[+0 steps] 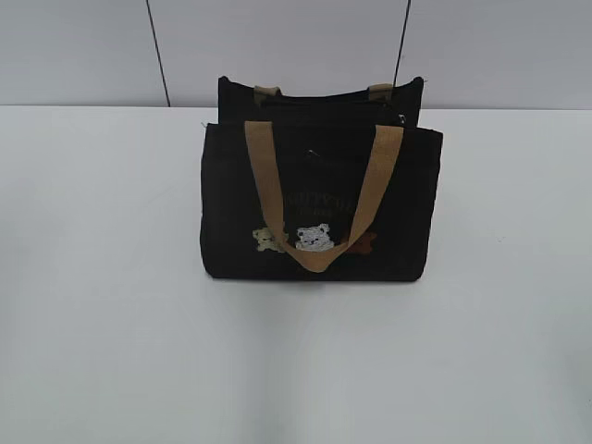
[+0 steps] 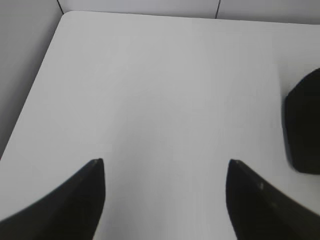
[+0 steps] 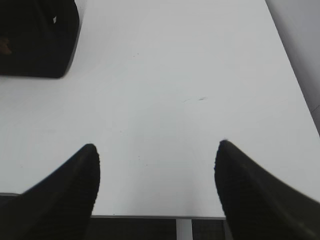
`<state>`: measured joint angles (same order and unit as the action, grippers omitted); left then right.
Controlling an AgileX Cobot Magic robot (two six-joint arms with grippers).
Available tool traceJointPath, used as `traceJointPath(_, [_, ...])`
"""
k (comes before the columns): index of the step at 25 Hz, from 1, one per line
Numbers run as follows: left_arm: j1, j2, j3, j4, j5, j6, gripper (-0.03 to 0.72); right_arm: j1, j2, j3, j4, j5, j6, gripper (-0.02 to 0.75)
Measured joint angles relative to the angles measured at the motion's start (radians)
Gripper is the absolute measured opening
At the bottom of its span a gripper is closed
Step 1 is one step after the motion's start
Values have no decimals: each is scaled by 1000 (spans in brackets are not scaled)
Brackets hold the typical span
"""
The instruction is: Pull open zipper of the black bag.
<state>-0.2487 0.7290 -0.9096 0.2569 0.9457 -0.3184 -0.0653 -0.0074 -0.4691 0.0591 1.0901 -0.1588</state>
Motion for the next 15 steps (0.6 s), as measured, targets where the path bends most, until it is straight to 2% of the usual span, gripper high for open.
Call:
traceJointPath(8, [0,-304,155,-69,85,88,562,0,0,0,1,0,0,546])
traceJointPath(12, [1,-452,238,-142,94,150,562,0,0,0,1,0,0,546])
traceJointPath(15, [27,-553,285,-186,103,195,562,0,0,0,1,0,0,546])
